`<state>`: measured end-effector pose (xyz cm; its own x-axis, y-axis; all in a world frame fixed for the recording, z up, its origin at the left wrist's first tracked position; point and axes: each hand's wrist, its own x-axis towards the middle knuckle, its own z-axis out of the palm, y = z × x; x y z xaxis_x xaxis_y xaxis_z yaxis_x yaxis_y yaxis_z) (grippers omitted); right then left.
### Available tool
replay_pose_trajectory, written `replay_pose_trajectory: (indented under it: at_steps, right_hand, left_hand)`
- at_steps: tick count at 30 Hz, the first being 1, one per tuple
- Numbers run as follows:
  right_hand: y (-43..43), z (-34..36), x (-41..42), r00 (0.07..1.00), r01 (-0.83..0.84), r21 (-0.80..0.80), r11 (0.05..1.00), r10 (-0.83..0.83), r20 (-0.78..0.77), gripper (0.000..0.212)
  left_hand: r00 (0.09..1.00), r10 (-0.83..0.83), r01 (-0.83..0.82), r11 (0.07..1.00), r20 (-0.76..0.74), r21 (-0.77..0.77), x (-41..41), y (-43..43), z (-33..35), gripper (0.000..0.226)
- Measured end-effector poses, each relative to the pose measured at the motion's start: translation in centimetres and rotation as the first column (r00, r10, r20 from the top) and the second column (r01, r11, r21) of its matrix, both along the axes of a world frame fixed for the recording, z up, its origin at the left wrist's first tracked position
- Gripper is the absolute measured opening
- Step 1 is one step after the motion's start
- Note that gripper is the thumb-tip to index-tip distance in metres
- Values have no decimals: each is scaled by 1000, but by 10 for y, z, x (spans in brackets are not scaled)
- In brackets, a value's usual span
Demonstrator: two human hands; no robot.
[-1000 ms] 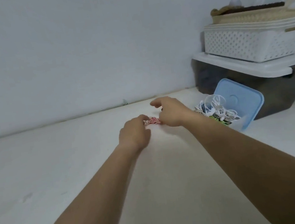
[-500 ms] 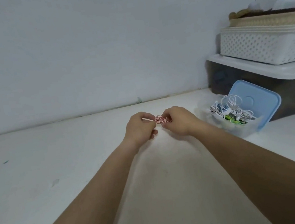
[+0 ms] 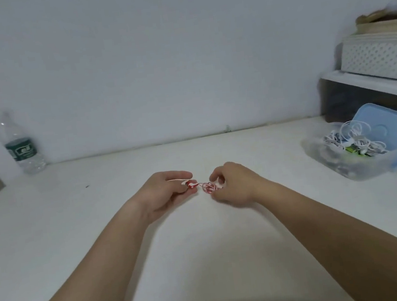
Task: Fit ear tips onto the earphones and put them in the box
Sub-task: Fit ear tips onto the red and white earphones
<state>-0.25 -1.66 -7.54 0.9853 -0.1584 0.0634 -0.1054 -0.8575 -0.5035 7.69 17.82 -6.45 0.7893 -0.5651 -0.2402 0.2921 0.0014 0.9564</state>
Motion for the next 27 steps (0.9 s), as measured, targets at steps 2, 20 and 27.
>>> replay_pose_trajectory:
  at_steps: [2,20,27]
  right_hand:
    - [18,-1,2,992,-19,-21,1000,21,121,48]
    - [71,-8,36,978,-158,323,933,104,179,9]
    - [75,-3,55,962,-81,591,803,-93,257,18]
  left_hand:
    - [1000,12,-12,1000,3,10,-2,13,-5,33]
    - [996,72,-75,996,53,50,0,45,-12,15]
    - [878,276,-363,917,391,167,14,75,8,16]
